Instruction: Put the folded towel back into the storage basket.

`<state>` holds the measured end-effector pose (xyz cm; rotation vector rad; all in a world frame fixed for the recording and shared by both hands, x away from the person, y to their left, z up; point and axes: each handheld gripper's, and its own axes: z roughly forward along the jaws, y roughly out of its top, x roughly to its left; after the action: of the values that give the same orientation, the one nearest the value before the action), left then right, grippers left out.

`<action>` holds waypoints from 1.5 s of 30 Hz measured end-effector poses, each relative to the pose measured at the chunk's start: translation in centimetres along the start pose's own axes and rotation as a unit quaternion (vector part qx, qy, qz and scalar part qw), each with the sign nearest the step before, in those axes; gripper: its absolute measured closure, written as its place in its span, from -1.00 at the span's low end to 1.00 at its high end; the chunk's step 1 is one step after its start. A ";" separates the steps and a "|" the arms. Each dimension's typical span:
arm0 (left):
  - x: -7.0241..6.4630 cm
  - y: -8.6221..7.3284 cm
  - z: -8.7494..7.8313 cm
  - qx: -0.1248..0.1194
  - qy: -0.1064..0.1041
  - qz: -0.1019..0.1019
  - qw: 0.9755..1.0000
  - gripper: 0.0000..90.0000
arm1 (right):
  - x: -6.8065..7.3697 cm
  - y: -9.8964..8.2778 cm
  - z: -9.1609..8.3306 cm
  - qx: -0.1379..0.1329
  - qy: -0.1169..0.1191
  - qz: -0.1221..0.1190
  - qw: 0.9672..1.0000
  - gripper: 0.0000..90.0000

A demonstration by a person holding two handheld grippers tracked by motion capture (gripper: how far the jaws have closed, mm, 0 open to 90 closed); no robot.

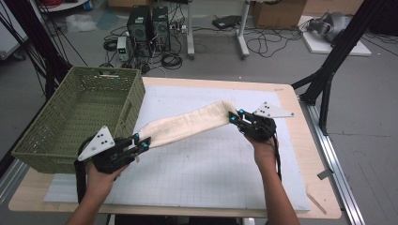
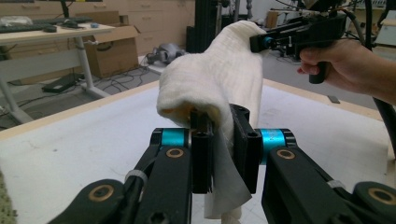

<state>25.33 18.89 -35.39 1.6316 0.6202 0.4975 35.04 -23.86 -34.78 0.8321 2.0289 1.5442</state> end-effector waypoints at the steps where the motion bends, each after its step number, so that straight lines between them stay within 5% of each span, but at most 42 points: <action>1: 0.1 0.1 -0.2 -0.001 0.002 0.001 1.000 0.77 | 0.1 0.2 0.2 0.000 0.001 -0.001 1.000 0.75; 21: 1.0 0.3 -3.9 -0.016 0.049 -0.003 0.999 0.77 | 1.3 5.4 7.1 0.005 0.023 -0.030 0.999 0.75; 45: 2.5 0.6 -7.8 -0.037 0.109 -0.006 0.993 0.78 | 4.7 12.1 16.7 0.004 0.042 -0.064 0.997 0.76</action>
<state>22.33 26.37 -33.66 1.5150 0.7636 0.6875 45.18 -6.80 -27.61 0.6344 2.1053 1.5247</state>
